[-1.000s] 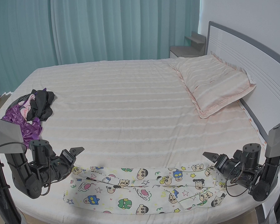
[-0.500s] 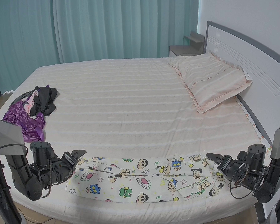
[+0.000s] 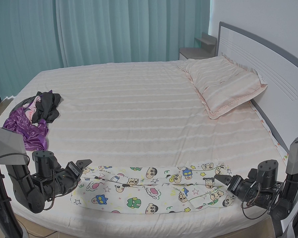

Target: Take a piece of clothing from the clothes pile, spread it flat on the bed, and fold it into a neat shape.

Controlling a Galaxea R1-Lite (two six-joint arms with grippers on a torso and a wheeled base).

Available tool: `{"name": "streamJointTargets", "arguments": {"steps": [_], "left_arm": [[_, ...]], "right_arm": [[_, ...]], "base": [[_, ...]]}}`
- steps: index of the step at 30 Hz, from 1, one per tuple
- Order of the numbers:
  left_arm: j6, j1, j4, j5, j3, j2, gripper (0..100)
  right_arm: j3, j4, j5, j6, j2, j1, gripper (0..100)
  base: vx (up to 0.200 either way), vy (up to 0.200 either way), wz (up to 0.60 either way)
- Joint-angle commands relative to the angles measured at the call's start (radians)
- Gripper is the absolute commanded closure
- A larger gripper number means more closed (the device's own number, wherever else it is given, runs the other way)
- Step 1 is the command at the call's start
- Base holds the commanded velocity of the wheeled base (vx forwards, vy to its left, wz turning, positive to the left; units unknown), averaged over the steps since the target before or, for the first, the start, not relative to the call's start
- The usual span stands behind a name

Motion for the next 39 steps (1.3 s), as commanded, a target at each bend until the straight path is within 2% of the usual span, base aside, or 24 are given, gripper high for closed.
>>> {"name": "streamJointTargets", "arguments": {"steps": [1,5,14,26,34,35,39], "left_arm": [[0.001,-0.002,0.0,0.001,0.003,0.01,0],[0.001,-0.003,0.0,-0.002,0.003,0.013,0],[0.003,-0.016,0.0,0.001,0.009,0.016,0],[0.003,-0.017,0.0,0.001,0.009,0.028,0],[0.001,-0.017,0.0,0.001,0.009,0.028,0],[0.001,-0.017,0.0,0.001,0.009,0.028,0],[0.001,-0.017,0.0,0.001,0.007,0.029,0]], "right_arm": [[0.018,0.069,0.001,0.0,0.001,0.029,0],[0.018,0.106,0.001,0.002,0.013,0.055,0],[0.016,0.106,-0.001,0.004,0.068,0.052,0],[-0.019,0.092,-0.002,0.004,0.166,-0.011,0],[-0.045,0.092,-0.002,0.004,0.162,-0.02,0],[-0.045,0.092,-0.002,0.004,0.162,-0.02,100],[-0.044,0.095,-0.004,0.002,0.165,-0.023,100]], "base": [[0.0,0.0,0.0],[0.0,0.0,0.0],[0.0,0.0,0.0],[0.0,0.0,0.0],[0.0,0.0,0.0],[0.0,0.0,0.0],[0.0,0.0,0.0]]}}
